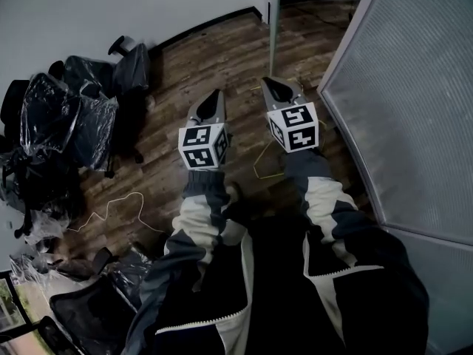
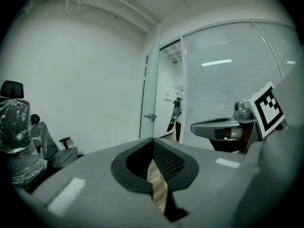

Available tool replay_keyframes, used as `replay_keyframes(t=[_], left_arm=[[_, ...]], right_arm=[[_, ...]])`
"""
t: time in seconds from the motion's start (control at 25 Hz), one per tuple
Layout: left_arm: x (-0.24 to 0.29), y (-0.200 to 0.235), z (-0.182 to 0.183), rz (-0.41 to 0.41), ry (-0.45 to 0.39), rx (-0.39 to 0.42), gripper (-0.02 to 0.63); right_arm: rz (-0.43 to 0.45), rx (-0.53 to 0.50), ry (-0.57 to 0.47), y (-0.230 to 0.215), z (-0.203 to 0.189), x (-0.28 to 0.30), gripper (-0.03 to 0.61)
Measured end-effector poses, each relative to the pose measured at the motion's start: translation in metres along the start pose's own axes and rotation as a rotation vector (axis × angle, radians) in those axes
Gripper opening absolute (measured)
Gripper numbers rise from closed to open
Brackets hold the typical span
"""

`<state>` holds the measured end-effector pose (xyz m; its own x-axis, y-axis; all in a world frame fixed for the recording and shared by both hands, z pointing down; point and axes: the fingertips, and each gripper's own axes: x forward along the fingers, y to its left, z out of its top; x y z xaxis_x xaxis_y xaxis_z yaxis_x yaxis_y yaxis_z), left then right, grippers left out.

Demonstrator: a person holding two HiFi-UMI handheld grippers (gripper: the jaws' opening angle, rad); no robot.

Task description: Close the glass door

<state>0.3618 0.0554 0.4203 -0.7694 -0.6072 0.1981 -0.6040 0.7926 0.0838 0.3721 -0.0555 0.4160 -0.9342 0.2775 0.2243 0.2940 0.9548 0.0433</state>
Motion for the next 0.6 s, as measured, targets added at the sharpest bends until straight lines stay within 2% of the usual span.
replay_keyframes(t=[0.12, 0.28, 0.44, 0.6], left_arm=[[0.020, 0.020, 0.008, -0.005, -0.021, 0.003, 0.000], [0.049, 0.065, 0.028, -0.013, -0.049, 0.067, 0.000], [0.075, 0.124, 0.046, -0.038, -0.060, 0.038, 0.000], [0.100, 0.179, 0.043, -0.073, -0.040, 0.015, 0.000]], right_arm=[[-0.002, -0.016, -0.008, -0.005, 0.009, 0.026, 0.006], [-0.017, -0.034, -0.012, -0.008, 0.021, 0.067, 0.005], [-0.036, -0.051, -0.003, -0.001, 0.040, 0.123, 0.005], [-0.055, -0.039, 0.014, 0.009, 0.050, 0.181, 0.005]])
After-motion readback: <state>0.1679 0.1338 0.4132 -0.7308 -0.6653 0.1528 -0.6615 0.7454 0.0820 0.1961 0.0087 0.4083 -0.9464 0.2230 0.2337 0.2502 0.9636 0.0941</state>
